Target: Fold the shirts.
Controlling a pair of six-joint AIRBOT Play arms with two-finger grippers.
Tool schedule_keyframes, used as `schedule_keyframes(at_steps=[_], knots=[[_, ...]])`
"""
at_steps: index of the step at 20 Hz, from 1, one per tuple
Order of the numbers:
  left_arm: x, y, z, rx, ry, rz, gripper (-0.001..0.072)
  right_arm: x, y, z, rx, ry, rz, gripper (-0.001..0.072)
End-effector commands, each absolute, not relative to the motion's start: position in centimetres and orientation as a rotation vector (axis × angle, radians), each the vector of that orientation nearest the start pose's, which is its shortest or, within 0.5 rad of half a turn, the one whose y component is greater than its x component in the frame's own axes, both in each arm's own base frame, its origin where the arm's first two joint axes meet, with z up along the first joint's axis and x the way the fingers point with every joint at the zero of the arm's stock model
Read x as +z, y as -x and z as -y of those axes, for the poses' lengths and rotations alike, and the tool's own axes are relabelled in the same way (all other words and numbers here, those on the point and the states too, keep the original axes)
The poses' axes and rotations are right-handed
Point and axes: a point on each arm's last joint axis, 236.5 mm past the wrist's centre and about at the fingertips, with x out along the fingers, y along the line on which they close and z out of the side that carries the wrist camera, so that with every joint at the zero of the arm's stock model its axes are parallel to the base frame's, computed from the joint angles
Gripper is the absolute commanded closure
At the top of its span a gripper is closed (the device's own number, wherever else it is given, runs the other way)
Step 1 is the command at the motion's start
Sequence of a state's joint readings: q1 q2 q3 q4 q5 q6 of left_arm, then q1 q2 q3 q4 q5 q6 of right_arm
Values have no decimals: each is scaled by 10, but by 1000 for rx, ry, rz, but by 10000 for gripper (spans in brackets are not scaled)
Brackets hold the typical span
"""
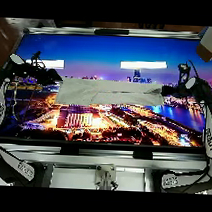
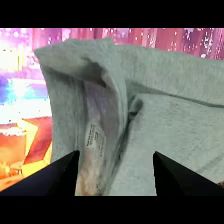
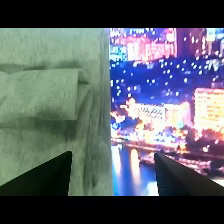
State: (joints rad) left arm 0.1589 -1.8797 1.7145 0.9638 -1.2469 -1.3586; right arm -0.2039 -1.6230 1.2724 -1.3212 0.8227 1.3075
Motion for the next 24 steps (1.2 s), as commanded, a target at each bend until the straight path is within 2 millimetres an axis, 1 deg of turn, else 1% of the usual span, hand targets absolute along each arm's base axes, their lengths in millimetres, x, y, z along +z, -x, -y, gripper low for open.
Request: schedule_keyframes(at_steps=[1,3,6,8,10,11,13,16,17,18,19,20,21,22,23,24], knots=[[-23,-510,50,-372,491,-1293,155,-71,-483,32,157,-476,-1111,80],[-18,-509,51,-376,490,-1289,155,-81,-485,19,210,-543,-1112,80],[-8,-509,56,-397,510,-1273,155,-97,-489,5,222,-557,-1128,80],[0,-510,61,-415,530,-1255,155,-98,-491,-5,251,-537,-1126,80],[3,-510,62,-417,530,-1250,155,-93,-490,-14,299,-535,-1120,80],[3,-510,62,-417,530,-1250,155,-91,-491,-16,305,-549,-1113,80],[3,-511,62,-417,530,-1249,156,-89,-497,-12,280,-572,-1088,80],[3,-511,62,-416,530,-1247,156,-87,-515,2,149,-665,-1031,80],[3,-511,62,-416,530,-1246,157,-87,-520,6,105,-703,-1016,109],[3,-511,62,-415,530,-1247,167,-86,-522,8,89,-718,-1007,287],[4,-511,62,-416,530,-1247,181,-86,-523,8,88,-719,-1004,557],[4,-510,62,-418,530,-1249,182,-85,-523,7,90,-734,-1005,632],[5,-509,63,-422,528,-1253,198,-82,-521,5,102,-729,-1008,638],[7,-506,64,-428,526,-1258,309,-77,-520,2,123,-715,-1009,638],[10,-503,67,-439,521,-1266,470,-67,-517,-2,150,-698,-1005,639],[13,-499,73,-454,511,-1274,597,-53,-515,-5,173,-682,-997,639]])
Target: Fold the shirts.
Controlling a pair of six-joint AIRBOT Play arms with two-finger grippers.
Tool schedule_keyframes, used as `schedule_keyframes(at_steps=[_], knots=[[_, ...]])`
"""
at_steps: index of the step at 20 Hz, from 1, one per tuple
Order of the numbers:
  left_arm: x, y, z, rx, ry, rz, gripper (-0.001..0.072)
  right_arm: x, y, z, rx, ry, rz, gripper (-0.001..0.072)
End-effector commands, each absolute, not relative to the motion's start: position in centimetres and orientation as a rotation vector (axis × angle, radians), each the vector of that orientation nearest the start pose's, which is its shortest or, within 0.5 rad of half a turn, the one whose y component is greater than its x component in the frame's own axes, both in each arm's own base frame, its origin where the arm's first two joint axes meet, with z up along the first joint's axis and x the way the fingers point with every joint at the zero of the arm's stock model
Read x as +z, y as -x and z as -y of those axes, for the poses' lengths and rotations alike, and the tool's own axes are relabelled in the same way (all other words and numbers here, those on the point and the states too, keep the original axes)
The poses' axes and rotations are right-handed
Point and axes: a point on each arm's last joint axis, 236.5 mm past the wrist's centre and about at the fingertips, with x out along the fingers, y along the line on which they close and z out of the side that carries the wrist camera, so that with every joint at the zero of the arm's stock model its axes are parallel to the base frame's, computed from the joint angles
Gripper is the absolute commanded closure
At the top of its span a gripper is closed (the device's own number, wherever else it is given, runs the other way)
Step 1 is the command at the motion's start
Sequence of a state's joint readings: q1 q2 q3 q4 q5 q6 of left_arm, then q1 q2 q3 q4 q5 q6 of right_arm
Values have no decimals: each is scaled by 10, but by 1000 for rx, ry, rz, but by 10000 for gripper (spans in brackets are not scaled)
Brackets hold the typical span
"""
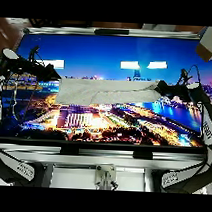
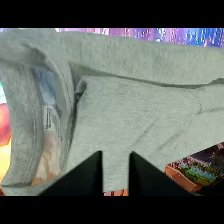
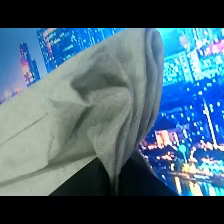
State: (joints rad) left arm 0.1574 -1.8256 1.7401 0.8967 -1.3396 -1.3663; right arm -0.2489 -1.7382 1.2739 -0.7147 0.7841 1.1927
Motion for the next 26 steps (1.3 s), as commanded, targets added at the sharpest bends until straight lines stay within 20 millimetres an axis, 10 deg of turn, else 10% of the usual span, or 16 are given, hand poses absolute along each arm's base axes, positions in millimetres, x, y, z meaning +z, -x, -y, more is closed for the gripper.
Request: schedule_keyframes(at_steps=[1,7,13,22,26], knots=[[20,-497,83,-472,492,-1267,641,-36,-512,-9,198,-667,-985,639],[67,-467,210,-677,327,-1207,673,103,-478,-32,328,-571,-819,639],[82,-468,328,-698,409,-1059,672,219,-398,-65,421,-509,-697,639],[9,-361,493,-919,511,-1271,672,278,-320,-87,450,-460,-625,639],[-6,-324,519,-1030,509,-1343,673,274,-318,-83,431,-437,-636,639]])
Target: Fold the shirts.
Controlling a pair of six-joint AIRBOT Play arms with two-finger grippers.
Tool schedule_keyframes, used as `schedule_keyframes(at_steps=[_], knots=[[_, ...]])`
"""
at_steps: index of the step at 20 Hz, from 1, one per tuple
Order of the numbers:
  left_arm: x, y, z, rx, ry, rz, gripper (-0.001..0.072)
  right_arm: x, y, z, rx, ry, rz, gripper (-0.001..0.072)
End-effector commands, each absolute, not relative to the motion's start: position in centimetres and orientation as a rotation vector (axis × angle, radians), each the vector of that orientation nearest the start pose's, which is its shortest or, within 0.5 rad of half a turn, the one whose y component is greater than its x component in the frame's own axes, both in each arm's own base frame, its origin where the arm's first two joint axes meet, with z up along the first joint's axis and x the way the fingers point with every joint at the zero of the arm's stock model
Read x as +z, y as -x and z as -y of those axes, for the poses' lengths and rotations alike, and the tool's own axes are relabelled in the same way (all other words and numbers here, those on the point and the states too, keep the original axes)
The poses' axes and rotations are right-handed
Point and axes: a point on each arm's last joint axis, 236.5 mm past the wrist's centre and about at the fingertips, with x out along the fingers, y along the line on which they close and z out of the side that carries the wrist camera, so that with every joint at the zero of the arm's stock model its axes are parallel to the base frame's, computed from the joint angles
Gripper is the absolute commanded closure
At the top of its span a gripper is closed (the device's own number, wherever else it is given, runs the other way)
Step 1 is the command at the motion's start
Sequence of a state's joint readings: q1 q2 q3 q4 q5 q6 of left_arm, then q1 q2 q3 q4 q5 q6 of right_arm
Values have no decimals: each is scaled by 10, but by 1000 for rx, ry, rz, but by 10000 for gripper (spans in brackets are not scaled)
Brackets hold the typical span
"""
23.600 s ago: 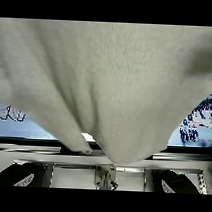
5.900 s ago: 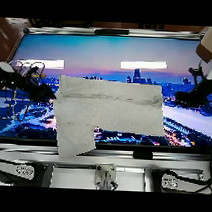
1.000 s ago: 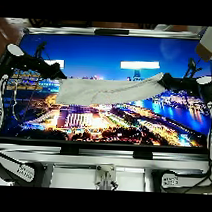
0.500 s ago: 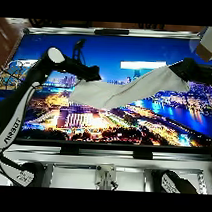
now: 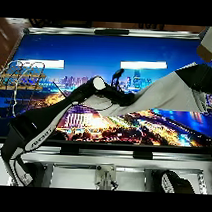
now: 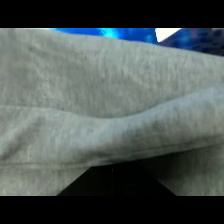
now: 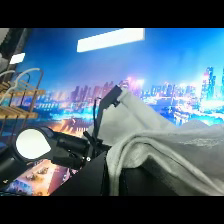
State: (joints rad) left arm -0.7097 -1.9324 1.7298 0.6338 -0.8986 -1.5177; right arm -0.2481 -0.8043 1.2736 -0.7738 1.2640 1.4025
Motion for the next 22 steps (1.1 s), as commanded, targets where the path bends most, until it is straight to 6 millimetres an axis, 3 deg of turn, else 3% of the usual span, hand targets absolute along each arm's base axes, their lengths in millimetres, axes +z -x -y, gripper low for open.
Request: schedule_keyframes(at_steps=[1,4,7,9,11,14,17,19,21,22], knots=[[-4,-325,514,-1044,496,-1343,674,271,-320,-80,422,-427,-642,639],[16,-352,476,-1022,445,-1304,675,262,-331,-81,447,-414,-660,639],[57,-386,418,-964,347,-1201,676,264,-354,-97,545,-464,-627,639],[89,-416,357,-846,245,-1108,676,260,-373,-121,605,-486,-613,639],[120,-437,293,-716,199,-1043,676,236,-391,-160,676,-460,-651,639],[170,-451,199,-557,207,-956,675,184,-411,-228,758,-438,-739,640],[215,-449,131,-445,251,-858,674,109,-424,-288,778,-435,-861,639],[241,-442,101,-390,265,-793,675,54,-424,-321,762,-444,-955,639],[258,-436,87,-363,268,-750,674,5,-410,-349,752,-489,-1079,637],[264,-433,84,-357,268,-736,674,-9,-406,-356,752,-508,-1116,575]])
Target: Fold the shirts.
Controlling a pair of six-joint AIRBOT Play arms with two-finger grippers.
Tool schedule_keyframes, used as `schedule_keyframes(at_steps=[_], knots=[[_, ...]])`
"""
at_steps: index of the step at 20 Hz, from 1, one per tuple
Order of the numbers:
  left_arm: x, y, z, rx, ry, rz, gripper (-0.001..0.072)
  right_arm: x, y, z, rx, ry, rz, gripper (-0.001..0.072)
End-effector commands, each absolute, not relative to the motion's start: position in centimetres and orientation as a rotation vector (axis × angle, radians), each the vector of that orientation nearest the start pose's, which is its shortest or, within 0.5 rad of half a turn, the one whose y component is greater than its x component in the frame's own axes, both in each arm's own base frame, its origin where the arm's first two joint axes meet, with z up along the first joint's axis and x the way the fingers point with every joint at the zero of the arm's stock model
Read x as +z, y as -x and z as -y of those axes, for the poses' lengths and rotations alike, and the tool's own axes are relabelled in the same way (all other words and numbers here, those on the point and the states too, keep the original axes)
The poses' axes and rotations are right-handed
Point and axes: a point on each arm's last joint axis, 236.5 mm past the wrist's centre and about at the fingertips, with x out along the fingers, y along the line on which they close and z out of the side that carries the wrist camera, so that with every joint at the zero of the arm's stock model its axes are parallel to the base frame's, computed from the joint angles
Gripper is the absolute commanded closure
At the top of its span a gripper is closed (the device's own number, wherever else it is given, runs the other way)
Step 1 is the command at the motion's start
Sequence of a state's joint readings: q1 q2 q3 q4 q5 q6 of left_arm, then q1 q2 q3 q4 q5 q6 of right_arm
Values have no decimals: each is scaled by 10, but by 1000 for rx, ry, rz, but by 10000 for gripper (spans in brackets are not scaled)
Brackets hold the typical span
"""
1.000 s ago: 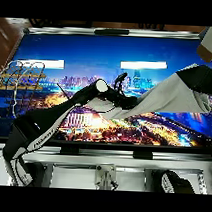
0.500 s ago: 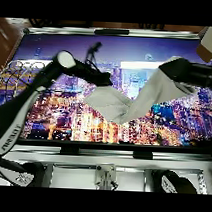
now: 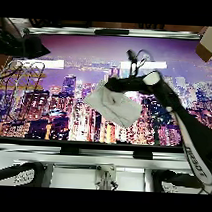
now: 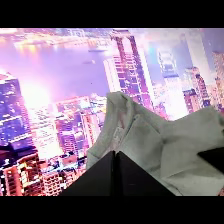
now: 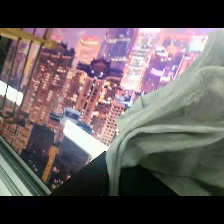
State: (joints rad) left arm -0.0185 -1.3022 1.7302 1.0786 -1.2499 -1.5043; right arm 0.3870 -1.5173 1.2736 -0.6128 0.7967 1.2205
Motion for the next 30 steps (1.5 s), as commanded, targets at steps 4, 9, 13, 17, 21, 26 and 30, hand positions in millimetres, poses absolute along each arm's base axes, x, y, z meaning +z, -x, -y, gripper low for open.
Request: schedule_keyframes(at_steps=[4,9,13,17,21,26,30], knots=[[266,-429,85,-364,260,-735,674,6,-415,-342,745,-590,-1112,159],[266,-430,85,-368,246,-732,674,61,-430,-203,562,-426,-1064,159],[265,-430,85,-368,245,-733,674,17,-350,-62,254,-272,-1421,160],[265,-430,85,-368,247,-734,674,-43,-304,-91,270,-592,-1470,159],[264,-430,85,-368,247,-736,674,-76,-315,-120,256,-749,-1329,46],[264,-430,85,-368,247,-736,674,-89,-328,-120,222,-808,-1299,47],[264,-430,85,-368,247,-736,674,-87,-358,-130,218,-977,-1203,118]])
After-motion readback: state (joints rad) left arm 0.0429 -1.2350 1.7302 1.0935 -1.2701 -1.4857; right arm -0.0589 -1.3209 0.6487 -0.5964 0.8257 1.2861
